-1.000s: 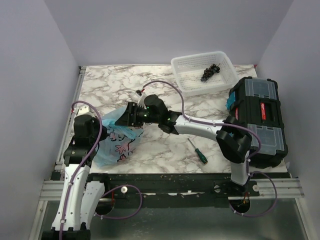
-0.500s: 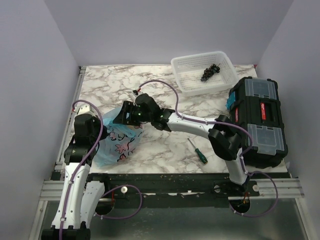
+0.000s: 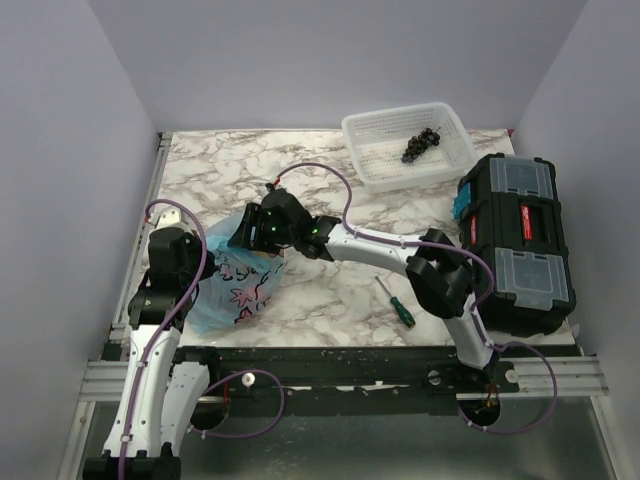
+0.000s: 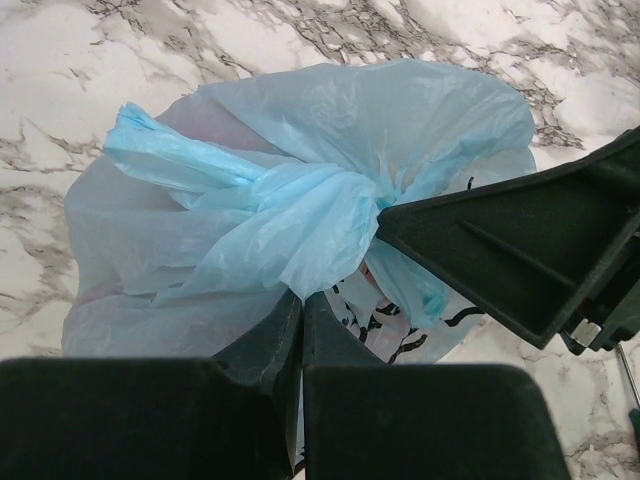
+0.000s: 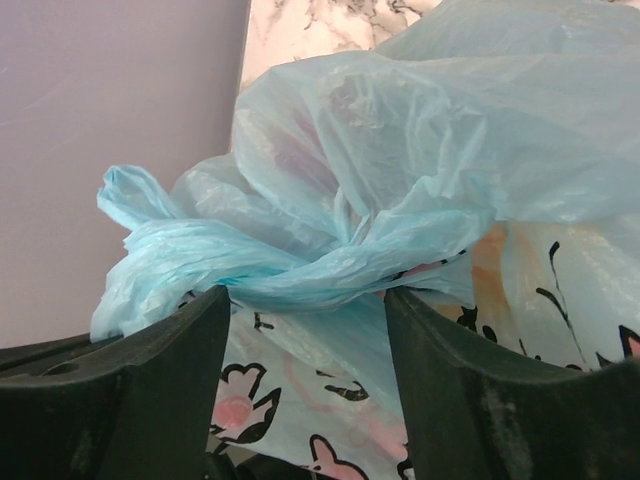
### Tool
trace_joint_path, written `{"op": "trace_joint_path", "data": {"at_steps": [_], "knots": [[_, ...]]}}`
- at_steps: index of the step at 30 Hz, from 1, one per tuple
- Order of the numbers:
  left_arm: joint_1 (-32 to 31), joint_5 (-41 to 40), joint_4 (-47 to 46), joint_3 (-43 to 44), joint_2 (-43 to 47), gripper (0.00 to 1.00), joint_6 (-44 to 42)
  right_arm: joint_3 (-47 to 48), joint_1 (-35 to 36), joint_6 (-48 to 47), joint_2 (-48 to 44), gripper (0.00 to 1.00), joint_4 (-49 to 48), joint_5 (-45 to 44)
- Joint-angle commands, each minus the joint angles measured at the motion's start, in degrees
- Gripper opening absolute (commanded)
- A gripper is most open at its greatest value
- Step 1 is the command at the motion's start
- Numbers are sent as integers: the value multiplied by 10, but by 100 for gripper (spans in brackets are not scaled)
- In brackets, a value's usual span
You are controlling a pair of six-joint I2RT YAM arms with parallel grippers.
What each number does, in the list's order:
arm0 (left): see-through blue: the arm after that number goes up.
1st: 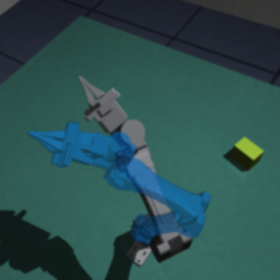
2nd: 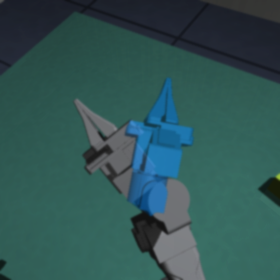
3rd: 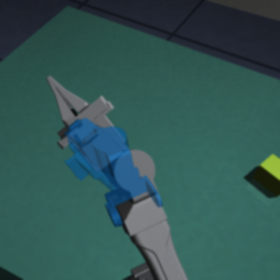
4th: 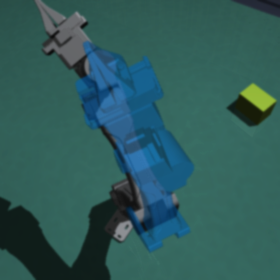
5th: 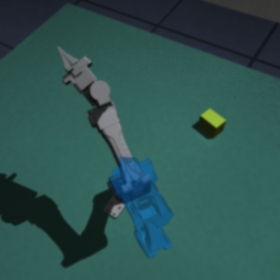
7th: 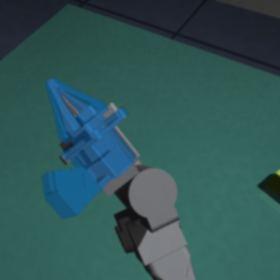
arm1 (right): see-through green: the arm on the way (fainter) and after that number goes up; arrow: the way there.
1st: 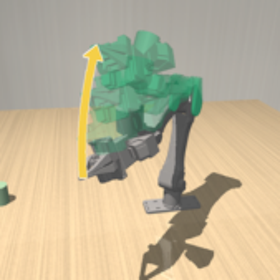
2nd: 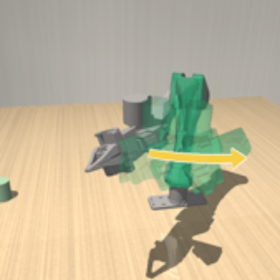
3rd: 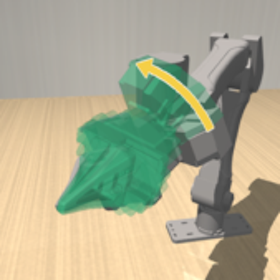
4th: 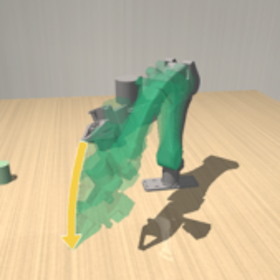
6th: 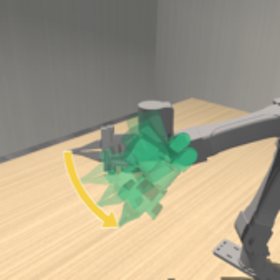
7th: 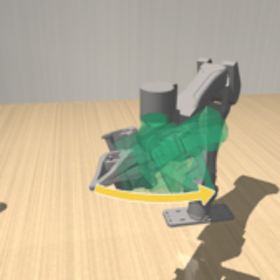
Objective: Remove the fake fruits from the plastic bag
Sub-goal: Untie the plastic bag at the center of the board.
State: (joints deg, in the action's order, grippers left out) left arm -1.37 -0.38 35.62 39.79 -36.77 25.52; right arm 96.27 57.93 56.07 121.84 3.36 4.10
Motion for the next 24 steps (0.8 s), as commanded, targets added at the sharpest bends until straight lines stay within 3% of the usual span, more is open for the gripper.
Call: {"op": "trace_joint_path", "data": {"at_steps": [1,9,14,18,24], "knots": [[0,19,-17,-3,1,0,-8,13,7,4,17,63,14,-34],[0,18,-15,-2,4,0,-8,23,7,-6,19,47,0,-38],[0,8,-10,1,7,0,-8,4,7,-13,0,19,-12,-73],[0,-52,7,6,11,0,6,-25,3,-24,-31,5,-26,-95],[0,-131,29,11,16,0,30,-104,-36,-24,-83,1,-99,-22]]}}
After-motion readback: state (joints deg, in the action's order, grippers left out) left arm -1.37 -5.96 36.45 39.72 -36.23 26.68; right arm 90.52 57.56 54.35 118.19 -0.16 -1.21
